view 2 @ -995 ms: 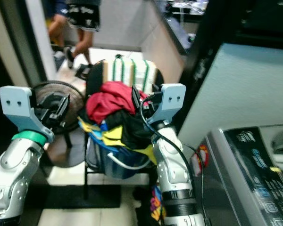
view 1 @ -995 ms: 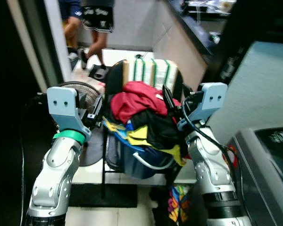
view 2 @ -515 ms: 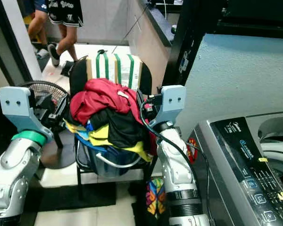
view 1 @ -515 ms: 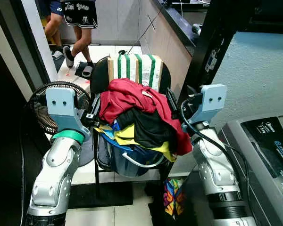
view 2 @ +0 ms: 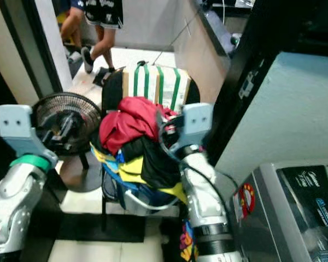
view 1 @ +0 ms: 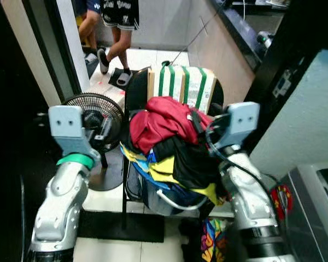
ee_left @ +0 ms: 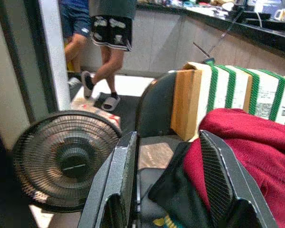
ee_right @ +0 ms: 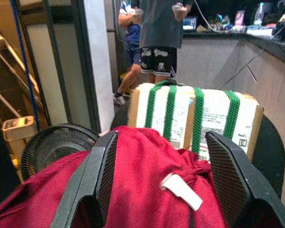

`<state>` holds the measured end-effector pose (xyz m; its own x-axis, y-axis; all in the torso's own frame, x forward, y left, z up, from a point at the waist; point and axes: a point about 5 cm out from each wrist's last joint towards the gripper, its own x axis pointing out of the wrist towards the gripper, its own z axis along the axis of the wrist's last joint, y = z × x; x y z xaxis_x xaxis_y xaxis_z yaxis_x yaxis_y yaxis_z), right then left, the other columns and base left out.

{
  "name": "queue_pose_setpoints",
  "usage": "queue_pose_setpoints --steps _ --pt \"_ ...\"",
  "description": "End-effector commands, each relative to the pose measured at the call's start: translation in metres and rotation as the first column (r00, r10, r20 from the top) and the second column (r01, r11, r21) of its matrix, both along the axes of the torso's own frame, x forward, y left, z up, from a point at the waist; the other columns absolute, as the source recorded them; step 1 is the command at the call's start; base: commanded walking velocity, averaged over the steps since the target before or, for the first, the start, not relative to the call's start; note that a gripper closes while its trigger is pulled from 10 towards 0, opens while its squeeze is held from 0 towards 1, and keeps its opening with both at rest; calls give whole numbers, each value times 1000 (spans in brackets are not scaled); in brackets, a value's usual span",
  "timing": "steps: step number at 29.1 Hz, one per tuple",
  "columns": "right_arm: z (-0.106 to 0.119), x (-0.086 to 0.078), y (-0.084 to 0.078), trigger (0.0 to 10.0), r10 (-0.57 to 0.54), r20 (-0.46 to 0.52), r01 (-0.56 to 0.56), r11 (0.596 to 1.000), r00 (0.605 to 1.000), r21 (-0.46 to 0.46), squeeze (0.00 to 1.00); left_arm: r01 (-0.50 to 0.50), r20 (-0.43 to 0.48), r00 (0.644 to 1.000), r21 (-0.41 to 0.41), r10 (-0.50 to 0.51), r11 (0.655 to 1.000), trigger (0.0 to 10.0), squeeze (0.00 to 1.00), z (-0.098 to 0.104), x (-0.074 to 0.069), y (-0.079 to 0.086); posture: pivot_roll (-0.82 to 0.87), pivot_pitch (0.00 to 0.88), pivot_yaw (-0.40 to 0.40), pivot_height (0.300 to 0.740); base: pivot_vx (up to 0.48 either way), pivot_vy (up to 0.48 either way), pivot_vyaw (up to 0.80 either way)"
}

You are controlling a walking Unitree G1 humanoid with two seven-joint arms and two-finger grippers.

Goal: Clothes washing

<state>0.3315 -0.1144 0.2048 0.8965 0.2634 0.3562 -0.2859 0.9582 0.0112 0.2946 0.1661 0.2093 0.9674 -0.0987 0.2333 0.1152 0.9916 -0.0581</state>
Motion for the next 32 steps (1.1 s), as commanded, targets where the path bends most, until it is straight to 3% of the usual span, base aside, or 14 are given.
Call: queue_pose_setpoints --steps 1,9,18,27,28,29,32 --pt "-5 -1 -7 10000 -26 -13 26 1000 1000 -1 0 21 -18 1000 -5 -21 1000 10000 0 -4 0 -4 115 11 7 740 341 0 0" --pt "-4 -1 -4 10000 -14 -7 14 1000 1000 -8 0 17 -15 1000 -6 -17 1000 10000 0 -2 0 -2 116 8 7 740 317 0 0" --pt "-4 0 1 10000 49 -24 -48 998 999 40 0 14 -12 1000 -9 -14 1000 10000 0 -1 0 -3 119 0 3 740 0 0 0" --pt "-6 3 5 10000 108 -41 -107 994 993 24 0 13 -8 1000 14 -13 1000 10000 0 0 2 -2 122 0 6 740 0 0 0" --pt "-6 4 5 10000 125 -46 -124 992 991 21 675 13 -11 1000 17 -13 1000 10000 0 -1 1 -2 122 0 6 740 0 0 0" --pt "-7 6 8 10000 165 -56 -165 986 985 0 1000 15 -13 1000 19 -14 1000 10000 0 -1 1 -2 123 0 9 740 0 0 0" --pt "-12 10 14 10000 247 -90 -254 965 965 -63 1000 20 -15 1000 31 -19 999 10000 0 -2 0 -2 125 0 9 740 0 0 0"
